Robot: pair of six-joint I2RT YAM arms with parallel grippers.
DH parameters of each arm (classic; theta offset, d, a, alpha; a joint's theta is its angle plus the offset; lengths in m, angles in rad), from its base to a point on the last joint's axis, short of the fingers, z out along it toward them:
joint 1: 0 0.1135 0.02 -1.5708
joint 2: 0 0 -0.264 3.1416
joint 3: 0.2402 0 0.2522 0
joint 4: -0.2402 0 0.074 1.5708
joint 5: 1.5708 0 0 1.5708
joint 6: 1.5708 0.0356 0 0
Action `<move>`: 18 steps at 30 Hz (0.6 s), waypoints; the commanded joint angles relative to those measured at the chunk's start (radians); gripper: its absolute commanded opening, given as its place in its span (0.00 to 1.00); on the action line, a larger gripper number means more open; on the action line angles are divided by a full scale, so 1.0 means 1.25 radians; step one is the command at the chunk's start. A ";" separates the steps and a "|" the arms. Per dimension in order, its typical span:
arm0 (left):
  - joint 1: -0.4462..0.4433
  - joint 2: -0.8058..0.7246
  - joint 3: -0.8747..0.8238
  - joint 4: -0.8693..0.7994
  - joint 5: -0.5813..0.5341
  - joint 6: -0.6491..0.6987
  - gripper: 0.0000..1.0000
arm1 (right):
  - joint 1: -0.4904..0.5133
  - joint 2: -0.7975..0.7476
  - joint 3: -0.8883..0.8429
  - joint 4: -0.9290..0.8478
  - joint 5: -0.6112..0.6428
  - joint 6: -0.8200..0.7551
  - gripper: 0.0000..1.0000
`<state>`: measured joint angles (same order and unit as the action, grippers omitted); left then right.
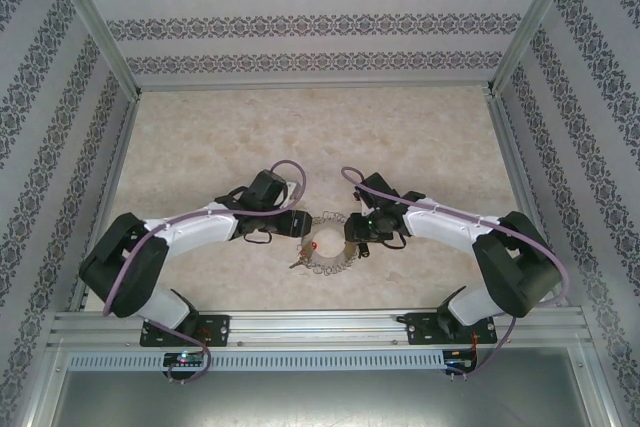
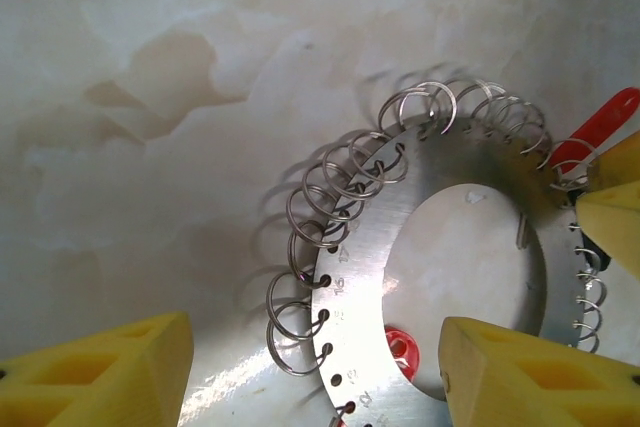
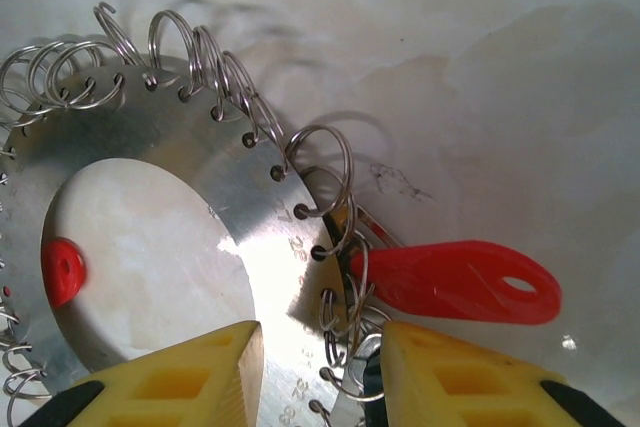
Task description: Put the keys on the keyring
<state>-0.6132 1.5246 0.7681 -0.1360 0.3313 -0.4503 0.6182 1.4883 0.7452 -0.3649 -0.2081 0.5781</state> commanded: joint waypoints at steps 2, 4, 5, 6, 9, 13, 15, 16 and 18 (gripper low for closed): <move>0.008 0.041 0.035 -0.064 0.028 -0.016 0.63 | 0.004 0.022 0.003 0.019 -0.018 0.015 0.34; 0.008 0.049 0.038 -0.056 0.041 -0.019 0.62 | 0.005 0.028 0.003 0.027 -0.026 0.015 0.33; 0.008 0.053 0.041 -0.050 0.050 -0.019 0.61 | 0.006 0.031 0.003 0.026 -0.024 0.015 0.33; 0.008 0.057 0.043 -0.049 0.055 -0.020 0.60 | 0.005 0.032 0.003 0.028 -0.024 0.015 0.33; 0.008 0.073 0.053 -0.046 0.071 -0.019 0.59 | 0.006 0.042 0.002 0.038 -0.044 0.014 0.31; 0.008 0.096 0.057 -0.027 0.095 -0.016 0.56 | 0.012 0.066 0.005 0.048 -0.057 0.024 0.29; 0.008 0.104 0.061 -0.024 0.096 -0.018 0.56 | 0.019 0.071 0.003 0.071 -0.071 0.037 0.28; 0.008 0.108 0.063 -0.023 0.097 -0.019 0.54 | 0.022 0.071 0.002 0.083 -0.076 0.044 0.27; 0.008 0.111 0.071 -0.021 0.097 -0.021 0.53 | 0.026 0.070 0.000 0.105 -0.083 0.058 0.26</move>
<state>-0.6132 1.6501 0.8272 -0.1684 0.4301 -0.4618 0.6346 1.5562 0.7464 -0.2657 -0.2802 0.6102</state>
